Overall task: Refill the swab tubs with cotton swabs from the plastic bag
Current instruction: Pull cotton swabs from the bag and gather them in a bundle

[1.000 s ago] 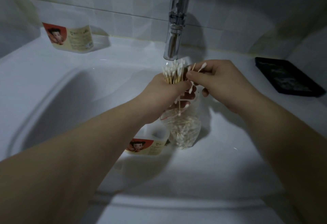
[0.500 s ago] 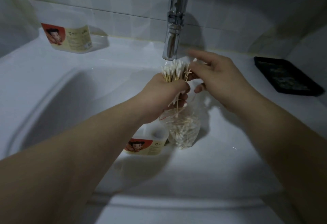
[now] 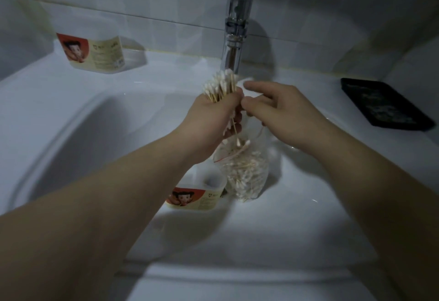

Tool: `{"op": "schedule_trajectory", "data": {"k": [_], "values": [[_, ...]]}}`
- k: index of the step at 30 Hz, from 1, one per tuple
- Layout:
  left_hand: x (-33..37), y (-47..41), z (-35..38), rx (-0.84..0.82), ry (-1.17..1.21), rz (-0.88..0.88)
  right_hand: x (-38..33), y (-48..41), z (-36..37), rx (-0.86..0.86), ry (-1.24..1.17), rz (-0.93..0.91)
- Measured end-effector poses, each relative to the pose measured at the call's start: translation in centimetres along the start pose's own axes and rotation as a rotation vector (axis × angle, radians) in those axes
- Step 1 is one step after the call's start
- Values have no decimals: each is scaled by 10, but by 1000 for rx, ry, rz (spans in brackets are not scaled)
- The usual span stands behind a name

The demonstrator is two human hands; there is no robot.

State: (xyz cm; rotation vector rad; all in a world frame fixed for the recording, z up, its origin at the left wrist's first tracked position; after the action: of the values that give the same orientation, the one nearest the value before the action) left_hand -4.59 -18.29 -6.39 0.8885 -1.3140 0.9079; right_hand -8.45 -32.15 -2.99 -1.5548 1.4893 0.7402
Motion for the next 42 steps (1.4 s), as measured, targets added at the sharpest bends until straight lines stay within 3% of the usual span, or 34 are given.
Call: {"op": "schedule_trajectory", "data": {"k": [8,19,26,29,32,35,39,42], "values": [[-3,-3,-3,65,48,-4,-11,10,1,-111,220,-5],[3,-1,-2,8,213,-20,-10,10,9,-142,209,-32],[-3,-6,-17,264,121,-105,-16,10,-3,-64,153,-34],[-2,-4,-12,144,64,-89,-15,7,-10,33,155,-55],[0,1,0,6,-46,-21,-13,6,-6,16,171,-63],[0,2,3,11,-82,-19,-13,6,0,-27,214,-74],[1,0,-1,-7,-3,-61,-15,5,-5,58,272,-153],[4,6,5,-160,36,-67,-17,8,-6,-29,262,-213]]}}
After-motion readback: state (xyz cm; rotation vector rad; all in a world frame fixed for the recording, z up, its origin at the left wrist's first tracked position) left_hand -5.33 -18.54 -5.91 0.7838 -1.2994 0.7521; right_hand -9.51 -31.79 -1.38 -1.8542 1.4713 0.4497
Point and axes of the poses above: each hand's wrist, its own y-axis away from the middle knuckle, its own z-axis out of the palm, x = y × z, the point moved 4 cm from there along -y, towards the middle knuckle, and after that the axes turned 13 degrees about -y, right-handed, at the moved point
